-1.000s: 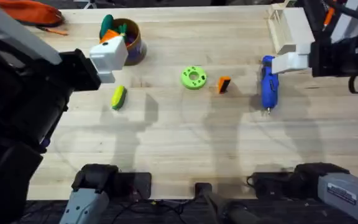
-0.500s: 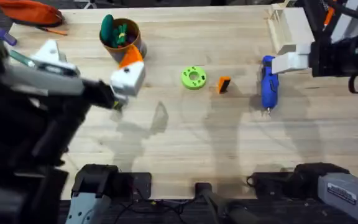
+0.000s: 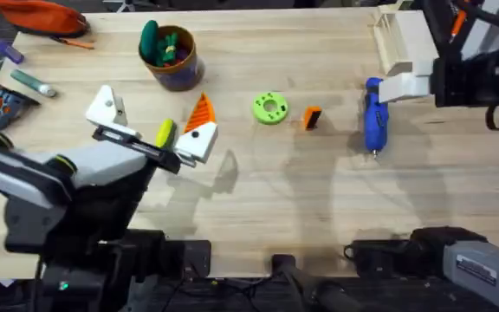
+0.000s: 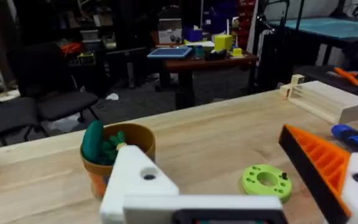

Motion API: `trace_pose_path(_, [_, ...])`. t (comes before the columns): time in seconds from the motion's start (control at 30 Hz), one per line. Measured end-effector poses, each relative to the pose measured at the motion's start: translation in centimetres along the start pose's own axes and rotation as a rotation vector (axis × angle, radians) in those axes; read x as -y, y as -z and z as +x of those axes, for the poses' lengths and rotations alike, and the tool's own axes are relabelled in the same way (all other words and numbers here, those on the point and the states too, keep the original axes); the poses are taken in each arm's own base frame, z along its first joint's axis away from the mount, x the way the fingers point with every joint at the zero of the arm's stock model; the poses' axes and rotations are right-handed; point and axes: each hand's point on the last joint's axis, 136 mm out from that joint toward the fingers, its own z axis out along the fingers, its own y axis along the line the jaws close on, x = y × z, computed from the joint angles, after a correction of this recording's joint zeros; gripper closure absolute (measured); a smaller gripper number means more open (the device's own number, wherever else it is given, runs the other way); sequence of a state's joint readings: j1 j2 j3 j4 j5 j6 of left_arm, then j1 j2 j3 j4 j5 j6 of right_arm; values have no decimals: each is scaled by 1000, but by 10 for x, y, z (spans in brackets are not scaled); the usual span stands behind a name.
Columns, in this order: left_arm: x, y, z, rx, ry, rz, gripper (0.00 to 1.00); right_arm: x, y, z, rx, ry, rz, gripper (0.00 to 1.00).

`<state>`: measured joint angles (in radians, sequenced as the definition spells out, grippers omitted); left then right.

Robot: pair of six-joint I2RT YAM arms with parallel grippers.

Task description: Pick up the gripper from the table and insert it into the empty holder that is missing its gripper. Then pick up a screw, insert it into the mounting hole, and use the screwdriver to tighten it. Finally, clean up the table by picking up the vegetable and placing it into the bucket.

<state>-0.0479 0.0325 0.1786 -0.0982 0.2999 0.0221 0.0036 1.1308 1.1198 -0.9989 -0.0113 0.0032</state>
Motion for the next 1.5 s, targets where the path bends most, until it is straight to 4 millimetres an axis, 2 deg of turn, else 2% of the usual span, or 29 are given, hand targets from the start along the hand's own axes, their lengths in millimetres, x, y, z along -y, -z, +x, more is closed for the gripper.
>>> trace_pose_path(0.27, [4, -3, 7, 51, -4, 25, 15, 0, 0, 0, 0, 0, 0, 9])
trace_pose_path(0.67, [10, -5, 7, 140, -18, 76, 15, 0, 0, 0, 0, 0, 0, 9])
trace_pose_path(0.87, [7, -5, 9, 133, -20, 75, 15, 0, 0, 0, 0, 0, 0, 7])
trace_pose_path(1.03, [13, -6, 21, 85, 0, 106, 16, 0, 0, 0, 0, 0, 0, 9])
trace_pose_path(1.2, [27, -4, 28, 57, 11, 192, 16, 0, 0, 0, 0, 0, 0, 9])
trace_pose_path(1.5, [61, 7, 63, -102, 135, 386, 15, 0, 0, 0, 0, 0, 0, 9])
